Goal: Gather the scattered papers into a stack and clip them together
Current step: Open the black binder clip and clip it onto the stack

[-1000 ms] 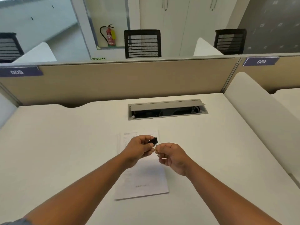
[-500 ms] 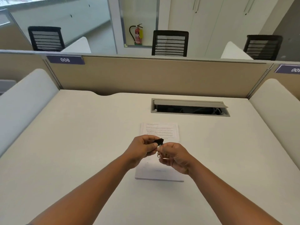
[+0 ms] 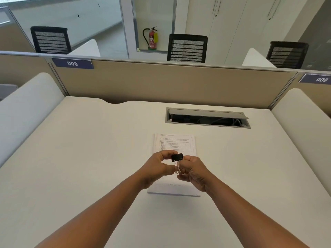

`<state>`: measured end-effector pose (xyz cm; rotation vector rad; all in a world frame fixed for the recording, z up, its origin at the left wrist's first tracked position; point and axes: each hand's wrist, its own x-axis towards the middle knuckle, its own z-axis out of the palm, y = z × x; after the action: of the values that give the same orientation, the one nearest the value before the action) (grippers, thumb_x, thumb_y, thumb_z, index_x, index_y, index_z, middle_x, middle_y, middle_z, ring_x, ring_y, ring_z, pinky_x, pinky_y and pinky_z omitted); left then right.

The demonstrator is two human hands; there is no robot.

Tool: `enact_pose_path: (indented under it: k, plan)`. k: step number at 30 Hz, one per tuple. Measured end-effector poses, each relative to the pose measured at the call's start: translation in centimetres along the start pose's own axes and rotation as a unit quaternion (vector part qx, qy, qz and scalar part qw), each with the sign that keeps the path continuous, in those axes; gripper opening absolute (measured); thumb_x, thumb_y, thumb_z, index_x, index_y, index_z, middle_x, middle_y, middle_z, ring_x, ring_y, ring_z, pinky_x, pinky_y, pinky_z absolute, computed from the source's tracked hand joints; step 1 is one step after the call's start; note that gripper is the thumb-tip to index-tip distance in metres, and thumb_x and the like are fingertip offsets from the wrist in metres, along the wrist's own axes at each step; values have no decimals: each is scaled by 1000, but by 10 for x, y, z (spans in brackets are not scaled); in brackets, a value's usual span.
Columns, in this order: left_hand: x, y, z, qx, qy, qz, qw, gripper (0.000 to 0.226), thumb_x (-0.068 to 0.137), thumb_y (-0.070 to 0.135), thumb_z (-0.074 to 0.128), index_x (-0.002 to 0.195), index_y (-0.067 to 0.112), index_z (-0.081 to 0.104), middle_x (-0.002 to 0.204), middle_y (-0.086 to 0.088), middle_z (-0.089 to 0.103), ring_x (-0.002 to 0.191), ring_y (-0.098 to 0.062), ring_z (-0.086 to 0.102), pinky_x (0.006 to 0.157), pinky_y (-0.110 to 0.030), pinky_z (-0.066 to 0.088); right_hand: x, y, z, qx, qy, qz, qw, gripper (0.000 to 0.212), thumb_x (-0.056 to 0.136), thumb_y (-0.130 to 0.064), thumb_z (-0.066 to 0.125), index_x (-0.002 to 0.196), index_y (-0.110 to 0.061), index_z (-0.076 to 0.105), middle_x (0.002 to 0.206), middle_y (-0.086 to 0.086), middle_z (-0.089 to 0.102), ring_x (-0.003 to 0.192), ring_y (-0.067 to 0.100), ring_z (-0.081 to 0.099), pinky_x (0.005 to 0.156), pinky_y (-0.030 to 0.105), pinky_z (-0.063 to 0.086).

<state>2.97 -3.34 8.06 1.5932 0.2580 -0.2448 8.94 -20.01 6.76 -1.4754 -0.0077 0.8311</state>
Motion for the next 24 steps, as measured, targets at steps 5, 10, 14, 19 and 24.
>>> enact_pose_path:
  k: [5,10,14,19,24]
  plan:
    - [-8,4,15,102,-9,26,994,67,78,2,82,128,36,53,127,10,63,71,-13,68,82,-26,60,-1,2,-1,-29,10,0,1000,15,80,-2,55,92,-7,64,71,7,58,62,19,59,63,33,55]
    - [-7,2,12,117,8,24,993,63,79,4,80,133,27,57,110,1,73,65,-12,68,77,-25,60,0,4,1,-68,26,-9,997,12,81,-8,56,90,-7,63,69,4,60,64,20,62,65,32,55]
    - [-8,-1,9,137,-3,8,990,69,79,-3,68,139,26,54,70,1,72,59,-6,63,63,-15,50,0,6,1,-88,33,-5,996,19,78,-11,57,94,-4,66,70,7,61,64,19,59,66,32,58]
    - [-6,-3,10,117,11,68,991,35,91,22,72,115,46,70,72,-5,66,63,-19,46,63,-27,43,-3,5,-2,-64,21,-5,998,17,91,-8,52,101,-1,65,72,8,65,64,21,61,64,35,57]
    - [-4,-7,9,38,79,65,994,14,96,27,71,106,29,80,102,11,78,79,-11,66,68,-24,54,-6,3,-1,-4,-7,-14,1000,8,100,-12,55,94,-7,59,76,13,67,58,19,57,55,30,50]
